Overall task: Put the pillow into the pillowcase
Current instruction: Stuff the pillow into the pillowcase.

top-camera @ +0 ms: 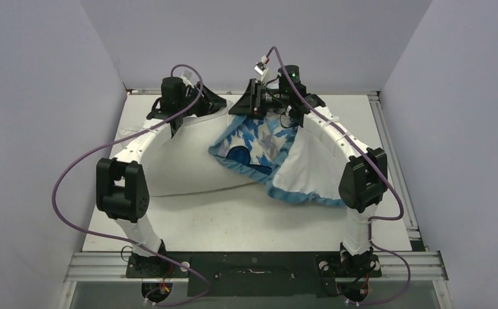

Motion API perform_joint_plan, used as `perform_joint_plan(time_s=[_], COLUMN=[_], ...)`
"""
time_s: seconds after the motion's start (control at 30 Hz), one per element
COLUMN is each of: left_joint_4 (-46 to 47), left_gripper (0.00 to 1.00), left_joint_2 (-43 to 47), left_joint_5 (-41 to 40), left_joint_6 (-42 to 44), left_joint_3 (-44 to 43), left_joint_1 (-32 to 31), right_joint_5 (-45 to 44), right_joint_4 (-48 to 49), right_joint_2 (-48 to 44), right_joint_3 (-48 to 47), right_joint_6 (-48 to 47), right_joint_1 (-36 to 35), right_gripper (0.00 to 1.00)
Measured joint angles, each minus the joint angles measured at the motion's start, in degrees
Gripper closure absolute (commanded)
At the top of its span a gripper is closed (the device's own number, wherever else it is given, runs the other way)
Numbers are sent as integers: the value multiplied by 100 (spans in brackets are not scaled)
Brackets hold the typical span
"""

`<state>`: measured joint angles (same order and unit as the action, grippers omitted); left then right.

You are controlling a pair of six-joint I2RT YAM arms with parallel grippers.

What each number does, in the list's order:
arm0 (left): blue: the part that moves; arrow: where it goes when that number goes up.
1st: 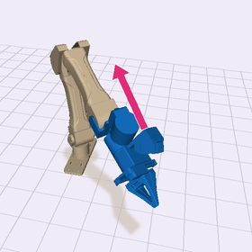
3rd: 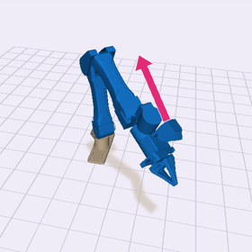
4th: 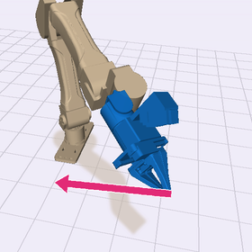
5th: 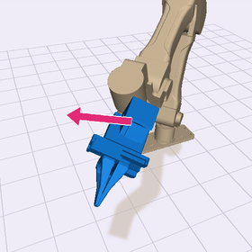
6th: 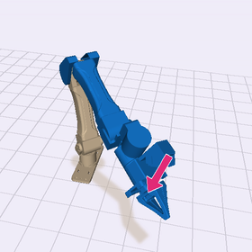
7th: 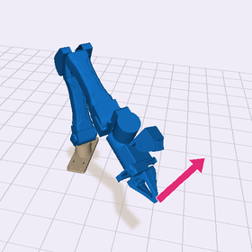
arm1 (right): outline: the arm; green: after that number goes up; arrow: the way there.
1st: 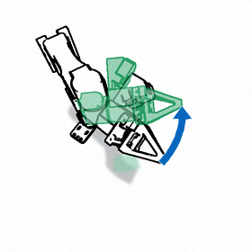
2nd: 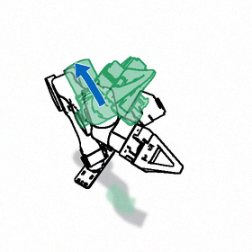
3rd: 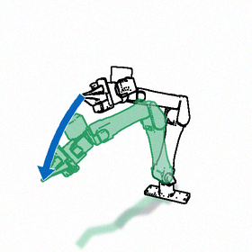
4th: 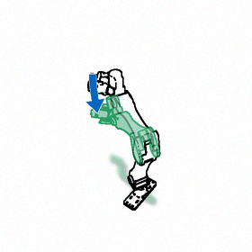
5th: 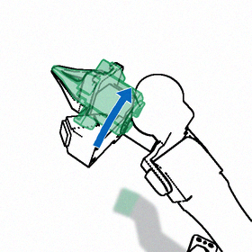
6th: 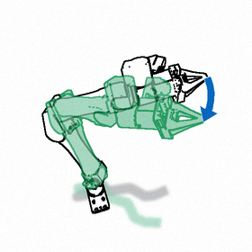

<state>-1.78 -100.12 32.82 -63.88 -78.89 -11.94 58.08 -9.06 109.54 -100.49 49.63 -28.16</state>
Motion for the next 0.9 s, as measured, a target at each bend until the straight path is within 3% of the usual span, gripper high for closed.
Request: perform_joint_plan(time_s=[0.1, 0.2, 0.3, 0.37, 0.43, 0.57, 0.7, 0.9], left_joint_4=[-833, -1862, -2514, -2787, -3047, -3556, -3832, -4199], left_gripper=[24, 12, 3, 3, 3, 3, 4, 4], left_joint_2=[-157, -212, -197, -81, 142, 688, 1165, 1189], left_joint_5=[-426, -1169, -1961, -2378, -2645, -2673, -2450, -1980], left_joint_6=[612, 1425, 2236, 2710, 3071, 3434, 3447, 3248], left_joint_3=[-890, -2277, -3600, -4155, -4350, -3941, -2490, -389], left_joint_1=[-7, -28, -50, -50, -31, 122, 564, 2076], right_joint_5=[-706, -1377, -1996, -2415, -2754, -3451, -4044, -4662], right_joint_4=[-951, -1519, -2011, -2398, -2680, -3169, -3773, -4398], right_joint_2=[350, 575, 693, 750, 750, 621, 376, -50], right_joint_3=[-748, -1241, -1611, -1945, -2155, -2339, -2323, -2011], right_joint_6=[-688, -1156, -1526, -1788, -2002, -2444, -2940, -3440], right_joint_1=[203, 345, 498, 575, 632, 634, 579, 317], right_gripper=[39, 17, 1, 9, 10, 10, 10, 10])
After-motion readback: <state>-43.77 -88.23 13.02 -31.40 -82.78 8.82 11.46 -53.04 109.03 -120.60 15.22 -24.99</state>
